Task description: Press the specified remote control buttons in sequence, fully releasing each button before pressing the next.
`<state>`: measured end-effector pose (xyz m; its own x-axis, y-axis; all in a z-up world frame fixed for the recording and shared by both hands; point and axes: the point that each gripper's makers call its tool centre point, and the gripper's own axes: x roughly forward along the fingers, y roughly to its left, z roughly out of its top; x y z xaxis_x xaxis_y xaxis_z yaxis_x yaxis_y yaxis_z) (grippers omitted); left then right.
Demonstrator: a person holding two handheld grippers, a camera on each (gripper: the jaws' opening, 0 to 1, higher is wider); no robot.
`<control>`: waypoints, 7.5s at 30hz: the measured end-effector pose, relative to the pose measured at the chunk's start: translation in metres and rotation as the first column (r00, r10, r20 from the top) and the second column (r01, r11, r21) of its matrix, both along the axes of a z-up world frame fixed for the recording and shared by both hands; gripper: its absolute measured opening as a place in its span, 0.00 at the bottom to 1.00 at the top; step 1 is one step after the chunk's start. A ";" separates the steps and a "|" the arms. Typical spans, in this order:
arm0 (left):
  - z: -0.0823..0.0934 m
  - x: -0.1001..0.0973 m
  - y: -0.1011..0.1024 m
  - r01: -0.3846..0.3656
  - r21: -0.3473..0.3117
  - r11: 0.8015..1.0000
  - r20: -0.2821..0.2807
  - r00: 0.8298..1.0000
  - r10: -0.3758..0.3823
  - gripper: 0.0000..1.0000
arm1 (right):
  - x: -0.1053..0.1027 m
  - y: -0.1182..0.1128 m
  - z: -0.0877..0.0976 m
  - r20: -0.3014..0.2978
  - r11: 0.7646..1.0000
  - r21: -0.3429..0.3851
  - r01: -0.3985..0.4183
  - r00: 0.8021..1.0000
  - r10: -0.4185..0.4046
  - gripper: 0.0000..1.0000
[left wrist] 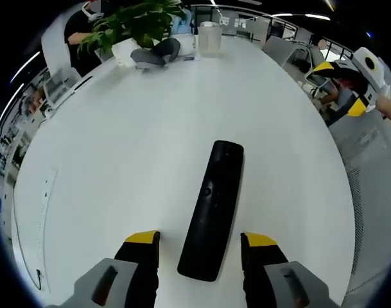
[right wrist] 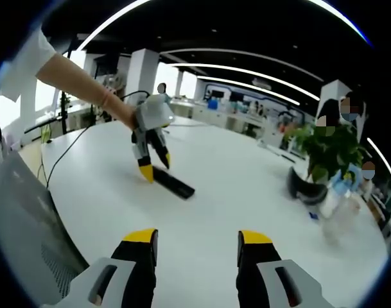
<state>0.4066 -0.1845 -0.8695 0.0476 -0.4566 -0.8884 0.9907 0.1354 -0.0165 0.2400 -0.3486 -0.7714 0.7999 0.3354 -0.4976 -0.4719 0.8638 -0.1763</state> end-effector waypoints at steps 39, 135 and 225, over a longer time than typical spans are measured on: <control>0.001 -0.037 0.010 0.111 0.019 0.994 0.029 0.993 -0.112 0.24 | -0.002 0.005 -0.004 -0.010 0.999 -0.025 -0.030 1.000 0.030 0.47; -0.002 -0.093 0.017 0.019 0.050 0.999 0.039 0.999 -0.021 0.24 | -0.008 0.010 -0.016 -0.062 0.991 -0.102 -0.090 0.995 0.084 0.38; 0.001 -0.139 0.017 0.049 0.069 0.996 0.030 0.998 -0.052 0.24 | -0.011 0.012 -0.020 -0.093 0.986 -0.119 -0.116 0.990 0.105 0.30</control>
